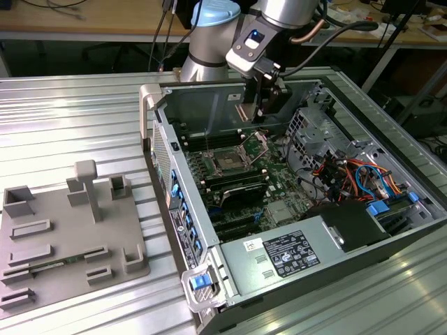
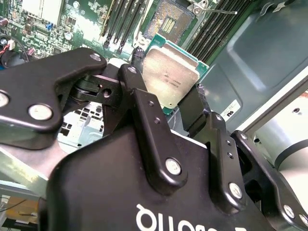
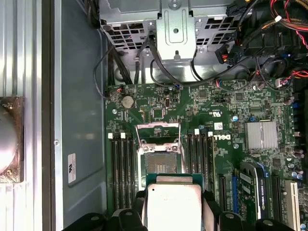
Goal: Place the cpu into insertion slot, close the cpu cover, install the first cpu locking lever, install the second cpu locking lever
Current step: 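Place the cpu into insertion slot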
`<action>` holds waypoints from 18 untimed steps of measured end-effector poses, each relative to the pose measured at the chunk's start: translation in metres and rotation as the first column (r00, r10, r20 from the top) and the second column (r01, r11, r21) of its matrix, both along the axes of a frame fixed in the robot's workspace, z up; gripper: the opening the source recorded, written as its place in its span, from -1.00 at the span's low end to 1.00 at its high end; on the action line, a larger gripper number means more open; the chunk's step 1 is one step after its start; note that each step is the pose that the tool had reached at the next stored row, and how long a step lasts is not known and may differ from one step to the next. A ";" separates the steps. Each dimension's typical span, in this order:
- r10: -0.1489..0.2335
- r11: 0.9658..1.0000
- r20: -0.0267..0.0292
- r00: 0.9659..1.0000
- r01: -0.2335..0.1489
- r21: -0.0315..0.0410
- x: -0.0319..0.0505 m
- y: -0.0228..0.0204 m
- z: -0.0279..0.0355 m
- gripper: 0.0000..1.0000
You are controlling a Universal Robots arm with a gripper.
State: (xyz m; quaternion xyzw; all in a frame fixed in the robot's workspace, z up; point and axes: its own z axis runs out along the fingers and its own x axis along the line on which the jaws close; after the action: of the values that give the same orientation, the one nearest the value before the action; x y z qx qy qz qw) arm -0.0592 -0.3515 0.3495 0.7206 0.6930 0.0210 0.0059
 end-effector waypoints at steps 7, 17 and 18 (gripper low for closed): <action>0.000 1.000 0.000 1.000 0.000 0.000 0.0000 0.0000 -0.0014 0.09; 0.000 1.000 0.000 1.000 0.000 0.000 0.0000 0.0000 -0.0034 0.09; 0.000 1.000 0.000 1.000 0.000 0.000 0.0000 0.0000 -0.0037 0.09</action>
State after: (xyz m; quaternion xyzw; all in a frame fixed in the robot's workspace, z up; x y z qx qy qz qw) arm -0.0592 -0.3515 0.3458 0.7206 0.6930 0.0210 0.0059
